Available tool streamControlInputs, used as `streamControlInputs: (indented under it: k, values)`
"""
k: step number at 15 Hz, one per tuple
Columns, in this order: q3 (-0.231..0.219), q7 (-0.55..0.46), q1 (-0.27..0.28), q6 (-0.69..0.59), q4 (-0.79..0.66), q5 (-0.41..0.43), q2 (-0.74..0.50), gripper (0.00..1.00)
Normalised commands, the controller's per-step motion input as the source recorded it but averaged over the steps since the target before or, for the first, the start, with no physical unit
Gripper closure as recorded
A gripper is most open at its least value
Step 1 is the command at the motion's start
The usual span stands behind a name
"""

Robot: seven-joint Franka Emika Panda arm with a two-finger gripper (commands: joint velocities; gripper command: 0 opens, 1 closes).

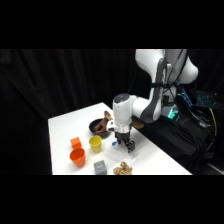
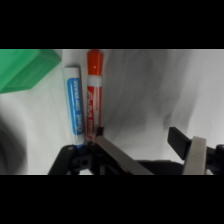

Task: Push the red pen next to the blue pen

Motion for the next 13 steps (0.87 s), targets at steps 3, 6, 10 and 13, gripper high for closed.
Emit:
streamControlInputs:
  k: [3, 6, 10, 13]
  values:
    - [0.194, -0.22, -0.137, -0.84, 0.19, 0.233, -0.41, 0.0]
    - [-0.006, -0.02, 0.047, -0.92, 0.35, 0.111, -0.5, 0.0]
    - [-0.153, 0.16, 0.079, -0.72, 0.57, -0.071, -0.19, 0.0]
    - [-0.129, 0.31, 0.105, -0.51, 0.47, -0.133, -0.11, 0.0]
